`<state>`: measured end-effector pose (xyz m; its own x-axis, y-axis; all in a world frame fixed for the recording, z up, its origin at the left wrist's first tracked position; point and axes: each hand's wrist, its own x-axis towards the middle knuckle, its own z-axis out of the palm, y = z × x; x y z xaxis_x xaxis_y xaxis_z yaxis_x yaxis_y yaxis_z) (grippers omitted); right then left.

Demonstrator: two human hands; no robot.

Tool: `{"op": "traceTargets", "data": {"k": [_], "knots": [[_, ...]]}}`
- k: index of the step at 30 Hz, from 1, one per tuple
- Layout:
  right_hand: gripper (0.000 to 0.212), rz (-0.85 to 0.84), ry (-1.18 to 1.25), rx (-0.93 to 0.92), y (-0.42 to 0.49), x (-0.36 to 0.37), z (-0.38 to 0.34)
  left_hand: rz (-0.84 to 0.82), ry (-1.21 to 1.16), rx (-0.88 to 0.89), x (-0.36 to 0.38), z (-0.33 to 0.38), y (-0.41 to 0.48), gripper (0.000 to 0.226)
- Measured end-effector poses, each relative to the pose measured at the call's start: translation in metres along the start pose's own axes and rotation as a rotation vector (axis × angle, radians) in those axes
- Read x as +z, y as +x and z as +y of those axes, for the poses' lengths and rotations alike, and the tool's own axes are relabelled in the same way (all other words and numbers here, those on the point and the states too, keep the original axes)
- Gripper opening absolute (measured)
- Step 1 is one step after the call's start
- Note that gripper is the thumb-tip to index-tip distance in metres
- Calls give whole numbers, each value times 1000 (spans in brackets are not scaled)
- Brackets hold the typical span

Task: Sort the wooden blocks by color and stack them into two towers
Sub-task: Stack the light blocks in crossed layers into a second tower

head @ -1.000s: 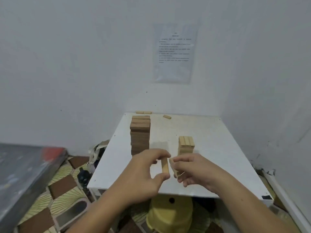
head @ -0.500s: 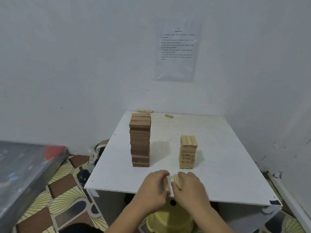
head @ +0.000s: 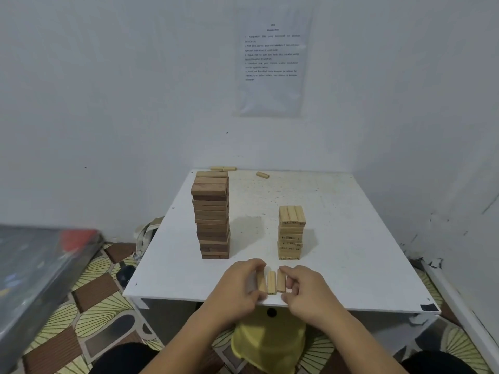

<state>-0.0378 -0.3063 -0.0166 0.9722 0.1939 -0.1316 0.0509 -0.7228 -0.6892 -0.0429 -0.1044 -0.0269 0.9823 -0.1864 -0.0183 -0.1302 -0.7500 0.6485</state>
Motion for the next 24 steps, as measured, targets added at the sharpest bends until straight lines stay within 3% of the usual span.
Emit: {"op": "traceTargets", "data": {"k": [6,11,19,24], "knots": [[71,33,-10,7,1,3,-4,-17,-24,9,3,-3,4,64],[59,59,-23,2,2,5,-1,-16,-46,7,7,-3,5,66],[58,34,-19,-44,1,4,3,4,-86,9,11,-3,5,70],[74,11,-23,-53,-3,4,-1,15,-127,-11,13,0,1,79]]}}
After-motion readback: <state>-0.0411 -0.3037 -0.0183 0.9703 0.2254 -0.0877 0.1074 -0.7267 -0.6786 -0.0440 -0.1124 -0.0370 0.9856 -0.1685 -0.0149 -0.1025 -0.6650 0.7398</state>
